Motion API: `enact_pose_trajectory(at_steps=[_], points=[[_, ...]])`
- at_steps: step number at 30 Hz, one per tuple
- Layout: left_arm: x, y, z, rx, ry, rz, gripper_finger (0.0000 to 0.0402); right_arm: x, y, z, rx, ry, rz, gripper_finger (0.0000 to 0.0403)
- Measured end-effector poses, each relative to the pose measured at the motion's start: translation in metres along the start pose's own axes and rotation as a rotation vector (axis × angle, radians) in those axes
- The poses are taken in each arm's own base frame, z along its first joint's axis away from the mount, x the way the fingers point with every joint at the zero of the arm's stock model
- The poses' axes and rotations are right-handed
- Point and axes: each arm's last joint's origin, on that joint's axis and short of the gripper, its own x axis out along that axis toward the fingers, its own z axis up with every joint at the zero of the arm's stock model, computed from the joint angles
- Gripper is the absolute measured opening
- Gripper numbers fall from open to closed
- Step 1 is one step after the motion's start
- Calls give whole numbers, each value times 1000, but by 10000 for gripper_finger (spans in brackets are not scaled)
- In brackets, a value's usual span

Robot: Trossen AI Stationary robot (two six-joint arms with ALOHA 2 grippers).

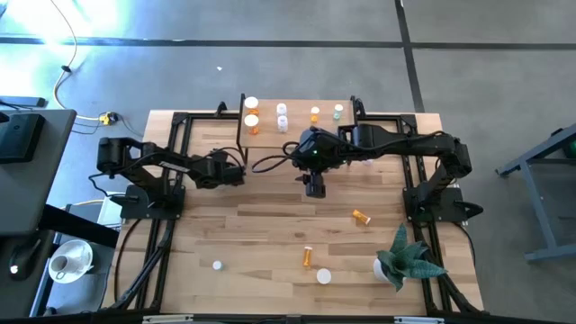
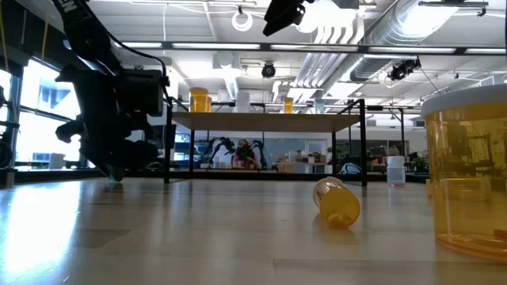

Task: Pick and place medicine bottles onto shelf by color
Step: Put the top left dark green pill bottle on the shelf aligned with the other transparent pill bottle

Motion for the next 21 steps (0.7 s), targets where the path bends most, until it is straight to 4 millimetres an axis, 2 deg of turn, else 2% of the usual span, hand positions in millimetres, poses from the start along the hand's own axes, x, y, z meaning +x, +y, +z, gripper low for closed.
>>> enact_pose_trajectory(at_steps=[5,9,13,21], points=[[-11,-3,-7,115,27,-52,93,-1,11,-1,-47,18,19,211],[-28,-4,-15,264,69,-126,93,-4,20,-1,-67,11,35,211],[-51,-10,-25,406,79,-264,93,-4,29,-1,-87,12,51,211],[-99,-27,-45,664,-74,-610,93,-4,48,-1,-194,4,134,211]])
